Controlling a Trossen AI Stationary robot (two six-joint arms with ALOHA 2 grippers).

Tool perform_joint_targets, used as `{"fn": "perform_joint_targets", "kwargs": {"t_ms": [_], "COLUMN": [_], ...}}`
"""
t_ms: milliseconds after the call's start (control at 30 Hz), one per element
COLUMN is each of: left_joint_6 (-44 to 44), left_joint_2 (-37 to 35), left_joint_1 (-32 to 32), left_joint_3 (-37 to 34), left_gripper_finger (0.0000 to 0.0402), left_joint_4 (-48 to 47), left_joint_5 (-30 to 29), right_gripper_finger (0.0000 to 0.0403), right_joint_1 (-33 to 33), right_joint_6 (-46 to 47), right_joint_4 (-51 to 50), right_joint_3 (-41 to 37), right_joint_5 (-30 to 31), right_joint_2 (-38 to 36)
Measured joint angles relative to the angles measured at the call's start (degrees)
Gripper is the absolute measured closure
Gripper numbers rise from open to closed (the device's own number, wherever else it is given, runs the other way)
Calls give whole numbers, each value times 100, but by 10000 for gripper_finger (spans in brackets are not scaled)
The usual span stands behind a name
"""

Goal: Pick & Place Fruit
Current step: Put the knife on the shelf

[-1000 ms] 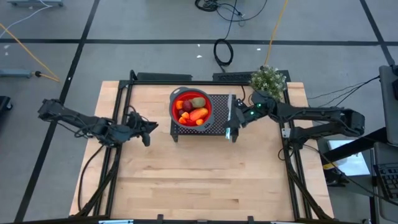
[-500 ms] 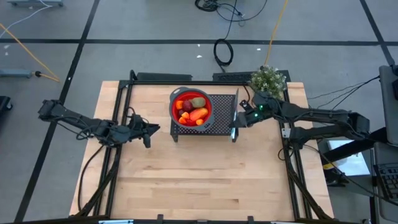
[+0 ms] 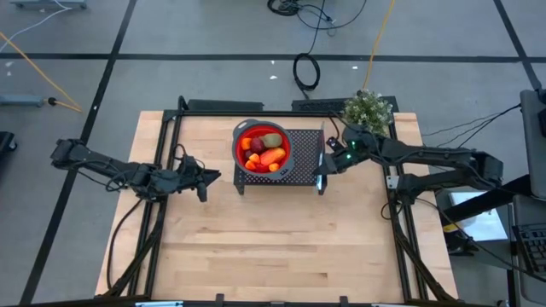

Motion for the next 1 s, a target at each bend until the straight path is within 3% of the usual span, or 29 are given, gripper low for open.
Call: {"fn": "perform_joint_targets", "kwargs": {"t_ms": [1000], "left_joint_6": [149], "left_joint_2": [0], "left_joint_1": [196], "left_joint_3": [0], "left_gripper_finger": [350], "left_joint_4": [129], "left_joint_5": [380], "right_gripper_finger": [359], "right_joint_1": [-238], "right_joint_6": [39], "right_joint_4": [9], "right_joint_3": [0], "right_joint_5": [29], "right_joint_2": [236]}}
